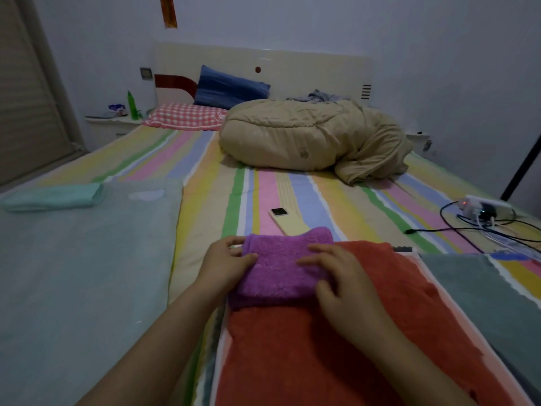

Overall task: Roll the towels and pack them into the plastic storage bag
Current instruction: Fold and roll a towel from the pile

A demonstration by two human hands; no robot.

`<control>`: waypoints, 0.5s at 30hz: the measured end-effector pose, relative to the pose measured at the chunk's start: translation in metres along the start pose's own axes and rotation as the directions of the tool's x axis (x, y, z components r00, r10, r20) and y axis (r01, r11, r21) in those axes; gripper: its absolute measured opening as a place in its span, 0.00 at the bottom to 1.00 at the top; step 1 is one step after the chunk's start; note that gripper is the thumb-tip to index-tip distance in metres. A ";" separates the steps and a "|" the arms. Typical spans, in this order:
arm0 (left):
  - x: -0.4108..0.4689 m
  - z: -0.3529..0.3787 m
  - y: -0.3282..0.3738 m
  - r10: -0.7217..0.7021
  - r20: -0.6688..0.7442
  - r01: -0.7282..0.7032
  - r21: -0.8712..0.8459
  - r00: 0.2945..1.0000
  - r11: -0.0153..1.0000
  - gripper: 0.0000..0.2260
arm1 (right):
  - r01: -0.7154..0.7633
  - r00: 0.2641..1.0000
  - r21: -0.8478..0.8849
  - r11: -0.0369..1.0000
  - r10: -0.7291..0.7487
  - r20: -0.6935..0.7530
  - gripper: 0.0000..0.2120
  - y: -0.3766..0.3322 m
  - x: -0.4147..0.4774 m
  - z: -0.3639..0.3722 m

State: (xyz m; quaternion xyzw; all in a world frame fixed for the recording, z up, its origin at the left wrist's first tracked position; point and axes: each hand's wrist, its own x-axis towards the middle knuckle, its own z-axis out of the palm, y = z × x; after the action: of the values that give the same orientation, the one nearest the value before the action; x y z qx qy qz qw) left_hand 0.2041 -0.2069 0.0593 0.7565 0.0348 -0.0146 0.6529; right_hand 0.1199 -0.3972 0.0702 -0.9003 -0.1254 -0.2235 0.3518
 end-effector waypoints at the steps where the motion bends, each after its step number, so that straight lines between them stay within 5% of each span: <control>1: 0.001 -0.003 0.000 0.009 -0.010 -0.009 0.024 1.000 1.000 0.14 | -0.049 0.997 -0.034 0.998 0.047 -0.056 0.17 0.009 0.003 -0.004; 4: 0.009 -0.012 -0.005 0.006 -0.040 -0.003 0.079 0.999 0.997 0.16 | -0.262 0.962 -0.013 0.965 0.260 -0.089 0.14 0.037 0.014 -0.008; 10: 0.012 -0.015 -0.018 -0.008 -0.041 0.019 0.270 0.999 0.963 0.23 | -0.557 0.831 0.181 0.811 0.546 0.109 0.21 0.046 0.030 0.006; 13: 0.003 -0.010 -0.014 0.317 -0.030 -0.204 0.708 0.948 0.676 0.30 | -0.639 0.768 0.226 0.735 0.625 0.140 0.28 0.042 0.037 0.008; 15: 0.000 0.003 -0.009 0.564 0.121 -0.441 0.761 0.817 0.476 0.28 | -0.680 0.732 0.263 0.685 0.658 0.176 0.33 0.037 0.040 0.007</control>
State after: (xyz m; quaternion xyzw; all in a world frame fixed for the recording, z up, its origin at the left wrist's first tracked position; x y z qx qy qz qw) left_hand 0.2031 -0.2082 0.0502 0.9327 -0.1504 0.2199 0.2432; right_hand 0.1713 -0.4162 0.0636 -0.8240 0.1664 -0.0266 0.5410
